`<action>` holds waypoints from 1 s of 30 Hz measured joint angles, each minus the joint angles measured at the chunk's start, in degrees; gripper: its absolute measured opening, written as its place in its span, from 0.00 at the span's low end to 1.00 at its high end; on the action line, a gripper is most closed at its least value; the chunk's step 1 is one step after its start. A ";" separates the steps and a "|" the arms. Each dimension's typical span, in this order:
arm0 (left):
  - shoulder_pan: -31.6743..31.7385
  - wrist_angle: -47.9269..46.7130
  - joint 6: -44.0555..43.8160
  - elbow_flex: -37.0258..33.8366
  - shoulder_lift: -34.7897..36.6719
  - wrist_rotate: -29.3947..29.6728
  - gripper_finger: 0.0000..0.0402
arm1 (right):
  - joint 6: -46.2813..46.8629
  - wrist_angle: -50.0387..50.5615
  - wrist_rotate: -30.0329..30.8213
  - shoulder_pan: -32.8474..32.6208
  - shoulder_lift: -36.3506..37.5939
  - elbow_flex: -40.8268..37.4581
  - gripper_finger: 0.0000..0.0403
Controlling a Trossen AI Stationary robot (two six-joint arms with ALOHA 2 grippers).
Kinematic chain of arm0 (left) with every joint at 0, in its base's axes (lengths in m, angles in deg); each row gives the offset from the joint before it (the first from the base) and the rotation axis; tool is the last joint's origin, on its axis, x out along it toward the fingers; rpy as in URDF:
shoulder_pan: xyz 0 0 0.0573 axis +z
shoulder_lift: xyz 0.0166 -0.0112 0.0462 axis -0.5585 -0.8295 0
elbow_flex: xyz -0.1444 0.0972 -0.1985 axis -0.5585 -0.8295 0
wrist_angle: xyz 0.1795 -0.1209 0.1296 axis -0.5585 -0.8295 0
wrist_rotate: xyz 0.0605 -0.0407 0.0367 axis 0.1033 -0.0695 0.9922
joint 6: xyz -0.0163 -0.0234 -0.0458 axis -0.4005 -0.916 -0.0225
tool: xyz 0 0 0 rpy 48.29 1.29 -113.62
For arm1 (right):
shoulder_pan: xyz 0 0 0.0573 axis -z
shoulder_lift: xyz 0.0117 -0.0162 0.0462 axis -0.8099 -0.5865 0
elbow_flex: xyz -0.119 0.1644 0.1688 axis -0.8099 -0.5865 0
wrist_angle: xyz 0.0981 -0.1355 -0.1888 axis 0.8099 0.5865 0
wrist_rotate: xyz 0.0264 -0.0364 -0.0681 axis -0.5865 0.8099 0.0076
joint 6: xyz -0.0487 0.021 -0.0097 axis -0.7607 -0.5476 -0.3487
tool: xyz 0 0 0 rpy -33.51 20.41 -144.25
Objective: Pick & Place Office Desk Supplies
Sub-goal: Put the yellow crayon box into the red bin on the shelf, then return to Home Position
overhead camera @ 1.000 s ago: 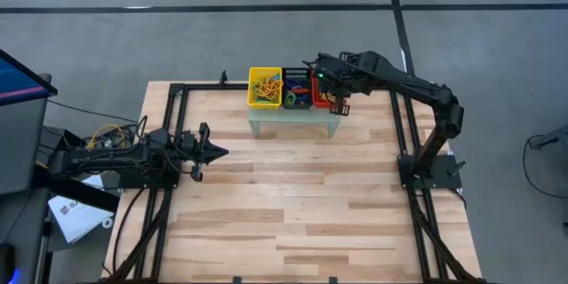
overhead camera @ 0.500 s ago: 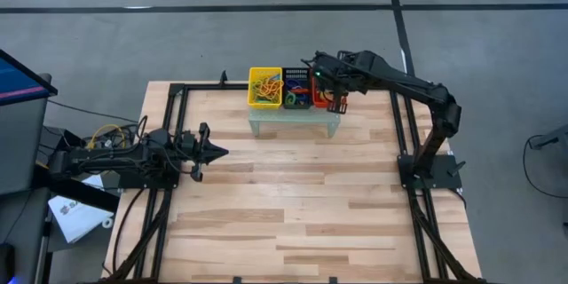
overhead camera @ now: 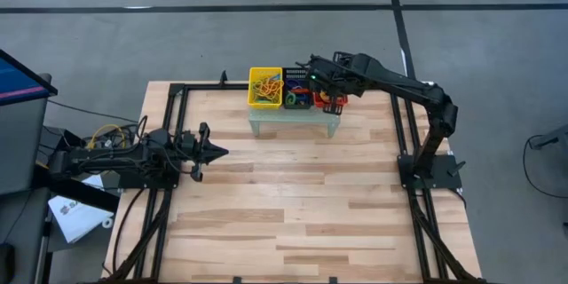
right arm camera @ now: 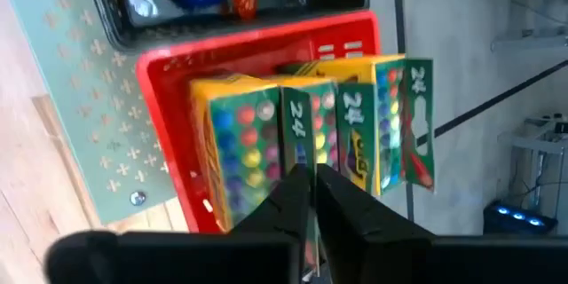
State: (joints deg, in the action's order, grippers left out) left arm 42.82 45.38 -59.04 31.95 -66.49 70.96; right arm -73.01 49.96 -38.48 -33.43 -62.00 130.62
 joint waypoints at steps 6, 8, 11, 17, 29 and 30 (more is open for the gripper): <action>0.00 0.00 0.01 0.00 0.00 0.00 0.00 | -0.28 -1.29 1.38 -0.02 0.00 0.29 0.19; 0.00 0.00 0.00 0.02 0.00 0.00 0.00 | -0.36 -1.04 1.97 -0.02 0.09 0.29 0.25; 0.00 0.00 0.01 0.01 0.00 0.00 0.00 | 0.55 0.08 1.95 -0.56 0.41 1.75 0.33; 0.00 0.00 0.00 0.01 0.00 -0.01 0.00 | 5.61 1.57 -4.33 -5.63 8.63 9.02 0.36; 0.00 0.00 0.01 0.02 0.00 0.00 0.00 | 21.46 -12.51 -3.92 -26.38 44.32 -11.68 0.02; 0.00 0.00 0.01 0.00 0.00 -0.02 0.00 | 21.45 -16.96 -2.40 -28.31 47.56 -16.96 0.03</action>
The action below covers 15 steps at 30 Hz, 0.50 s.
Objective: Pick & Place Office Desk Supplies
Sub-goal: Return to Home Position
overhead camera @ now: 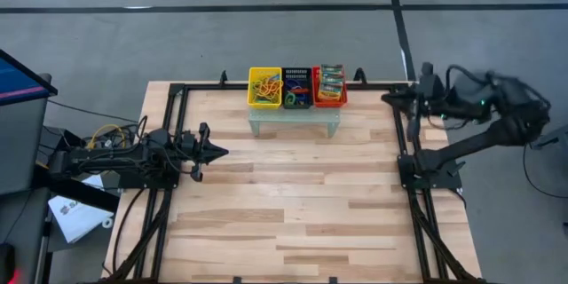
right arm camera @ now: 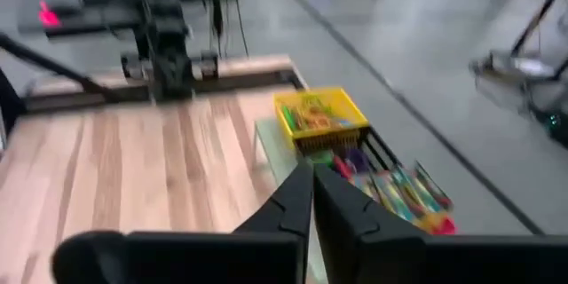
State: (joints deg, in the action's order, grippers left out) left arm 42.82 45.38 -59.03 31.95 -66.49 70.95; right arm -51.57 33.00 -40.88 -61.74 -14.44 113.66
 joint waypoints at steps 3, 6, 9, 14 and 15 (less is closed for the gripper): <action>0.00 0.00 0.00 0.02 0.00 0.02 0.00 | -2.84 -14.31 3.85 -4.53 8.93 -15.57 0.02; 0.00 0.00 -0.02 0.02 0.00 0.02 0.00 | -5.80 -27.45 5.82 -6.92 17.89 -29.27 0.01; 0.00 0.00 0.00 0.00 0.00 0.02 0.00 | -7.72 -37.64 5.70 -8.08 27.02 -39.99 0.00; 0.00 0.00 0.00 0.00 0.00 0.02 0.00 | -7.55 -49.61 2.52 -9.60 40.18 -54.18 0.00; 0.00 0.00 -0.02 0.00 0.00 0.01 0.00 | -7.52 -52.27 1.36 -9.72 42.24 -56.88 0.00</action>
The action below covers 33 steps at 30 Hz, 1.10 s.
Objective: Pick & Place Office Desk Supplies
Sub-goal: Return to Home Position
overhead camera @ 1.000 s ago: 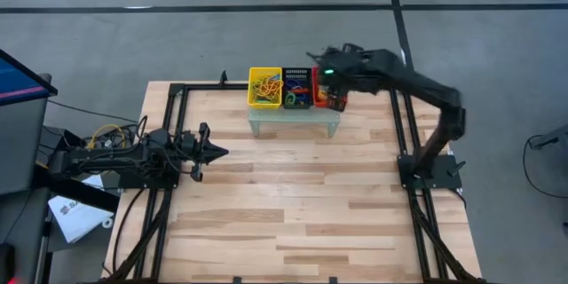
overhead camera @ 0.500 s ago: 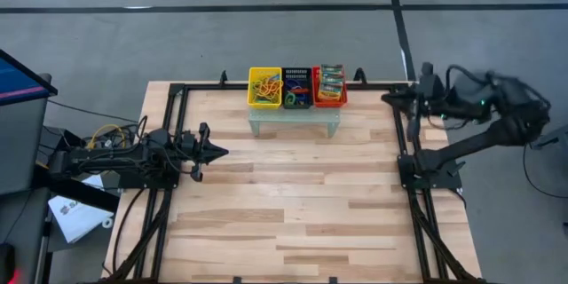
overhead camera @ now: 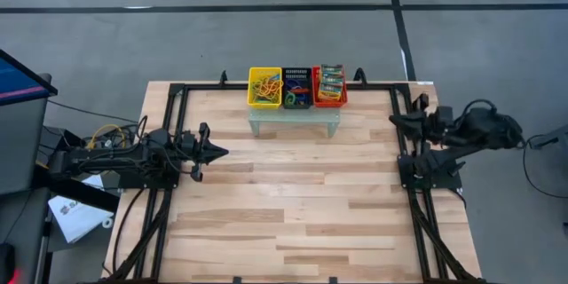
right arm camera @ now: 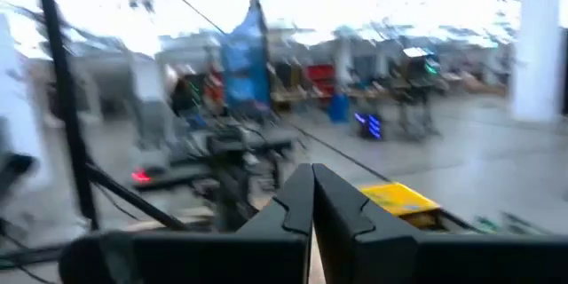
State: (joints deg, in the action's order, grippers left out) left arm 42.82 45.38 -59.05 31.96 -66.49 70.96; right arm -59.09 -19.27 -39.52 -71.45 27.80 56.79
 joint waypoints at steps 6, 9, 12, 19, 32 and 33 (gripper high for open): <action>0.00 0.00 0.00 0.00 0.00 -0.02 0.00 | 1.27 -10.24 -3.87 -0.68 5.58 -14.06 0.00; 0.00 0.00 0.00 0.00 0.00 -0.02 0.00 | 2.65 -14.96 -3.81 -0.66 6.02 -20.81 0.00; 0.00 0.00 0.01 0.00 0.00 -0.01 0.00 | 2.09 -23.10 -4.29 -0.67 6.09 -26.67 0.00; 0.00 0.00 0.00 0.02 0.00 0.00 0.00 | 0.63 -23.77 -8.94 -0.63 7.16 -30.15 0.00; 0.00 0.00 0.02 0.00 0.00 0.00 0.00 | 5.95 -5.65 -3.17 -0.19 11.79 -30.13 0.00; -0.02 0.00 0.00 0.00 0.00 -0.01 0.00 | 7.29 -4.81 -1.13 0.03 11.79 -30.15 0.00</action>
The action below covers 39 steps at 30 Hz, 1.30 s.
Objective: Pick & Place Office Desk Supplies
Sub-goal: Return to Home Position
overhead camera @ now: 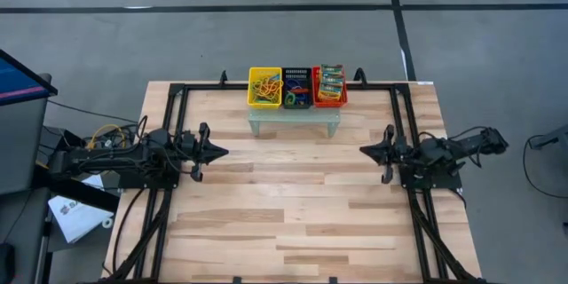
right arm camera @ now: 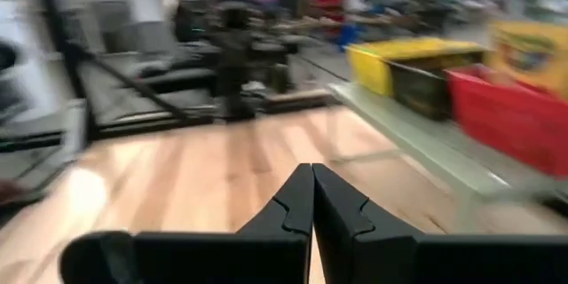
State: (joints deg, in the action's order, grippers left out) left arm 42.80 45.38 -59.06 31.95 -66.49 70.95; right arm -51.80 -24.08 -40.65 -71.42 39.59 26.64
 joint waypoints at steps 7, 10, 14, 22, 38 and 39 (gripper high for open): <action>0.00 0.00 0.01 0.00 0.00 -0.01 0.00 | 3.14 2.08 5.02 1.60 0.00 0.00 0.00; 0.02 0.00 0.00 0.02 0.00 -0.01 0.00 | 3.01 2.32 4.99 2.01 -0.56 0.00 0.02; 0.00 0.00 0.02 0.01 0.00 0.00 0.00 | 2.99 2.36 5.01 2.13 -0.53 0.00 0.03; 0.01 0.00 0.01 0.01 0.00 0.00 0.00 | 2.91 2.35 5.01 2.13 -0.52 0.00 0.04; 0.02 0.00 0.01 0.01 0.00 0.01 0.00 | 2.84 2.35 4.99 2.09 -0.55 0.00 0.04; 0.02 0.00 0.02 0.02 0.00 0.01 0.00 | 2.83 2.35 4.99 2.09 -0.55 0.00 0.04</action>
State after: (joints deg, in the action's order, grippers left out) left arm 42.81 45.38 -59.03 31.97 -66.49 70.96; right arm -48.97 -21.73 -35.66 -69.33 39.04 26.63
